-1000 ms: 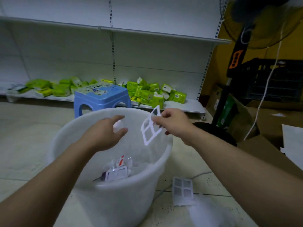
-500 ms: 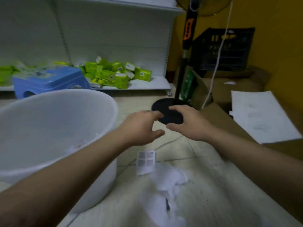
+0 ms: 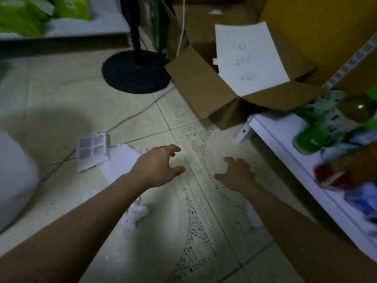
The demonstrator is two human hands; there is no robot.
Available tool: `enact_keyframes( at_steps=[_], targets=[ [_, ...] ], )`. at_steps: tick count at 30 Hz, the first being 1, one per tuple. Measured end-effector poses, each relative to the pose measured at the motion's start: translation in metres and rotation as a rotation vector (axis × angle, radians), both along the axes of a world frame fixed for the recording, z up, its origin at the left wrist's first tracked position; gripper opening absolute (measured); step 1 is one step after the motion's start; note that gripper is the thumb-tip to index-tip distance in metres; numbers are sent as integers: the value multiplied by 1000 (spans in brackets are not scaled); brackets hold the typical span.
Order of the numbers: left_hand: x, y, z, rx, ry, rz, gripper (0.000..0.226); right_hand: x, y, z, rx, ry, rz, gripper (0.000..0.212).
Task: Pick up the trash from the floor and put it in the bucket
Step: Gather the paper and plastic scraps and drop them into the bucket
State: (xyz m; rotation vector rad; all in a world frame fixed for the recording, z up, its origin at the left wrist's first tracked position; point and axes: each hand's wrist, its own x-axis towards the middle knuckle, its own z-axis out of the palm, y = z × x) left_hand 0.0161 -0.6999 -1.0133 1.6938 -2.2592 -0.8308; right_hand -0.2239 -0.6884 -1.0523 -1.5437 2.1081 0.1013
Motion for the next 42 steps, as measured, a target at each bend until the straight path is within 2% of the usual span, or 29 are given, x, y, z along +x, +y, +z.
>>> enact_keyframes(
  at_steps=[3, 6, 8, 11, 13, 15, 19, 22, 25, 28, 31, 34, 37, 40, 42],
  targets=[
    [-40, 7, -26, 39, 13, -39, 59, -30, 35, -33, 203, 89, -265, 95],
    [-76, 21, -53, 100, 16, -119, 58, -50, 69, -64, 324, -4, -385, 96],
    [-91, 31, -67, 131, 28, -141, 59, -51, 82, -81, 280, 17, -335, 86],
    [-91, 41, -84, 134, 21, -144, 58, -37, 79, -90, 8, 149, -125, 64],
    [-82, 41, -90, 135, 0, -126, 55, -23, 70, -93, -84, 133, 8, 57],
    [-68, 38, -93, 163, -29, -84, 53, -10, 60, -93, -122, 59, 83, 52],
    [-26, 26, -92, 178, -57, 35, 51, 12, 34, -92, -210, -220, 185, 39],
    [15, 14, -86, 175, -45, 174, 48, 34, 14, -85, -234, -416, 169, 24],
    [66, 0, -80, 85, -30, 414, 41, 64, -10, -78, -350, -507, 172, 26],
    [103, -11, -81, -43, -117, 536, 47, 94, -32, -58, -345, -666, 179, 34],
    [114, -22, -91, 32, -257, 480, 66, 114, -45, -36, -393, -673, 340, 21],
    [114, -25, -108, 180, -345, 475, 70, 123, -49, -23, -405, -699, 369, 20],
    [117, -19, -118, 140, -311, 534, 56, 124, -47, -21, -364, -742, 291, 24],
    [126, -14, -114, 25, -273, 559, 26, 127, -39, -24, -289, -764, 255, 29],
    [134, -14, -104, -10, -263, 571, 23, 132, -36, -24, -274, -745, 259, 32]
  ],
)
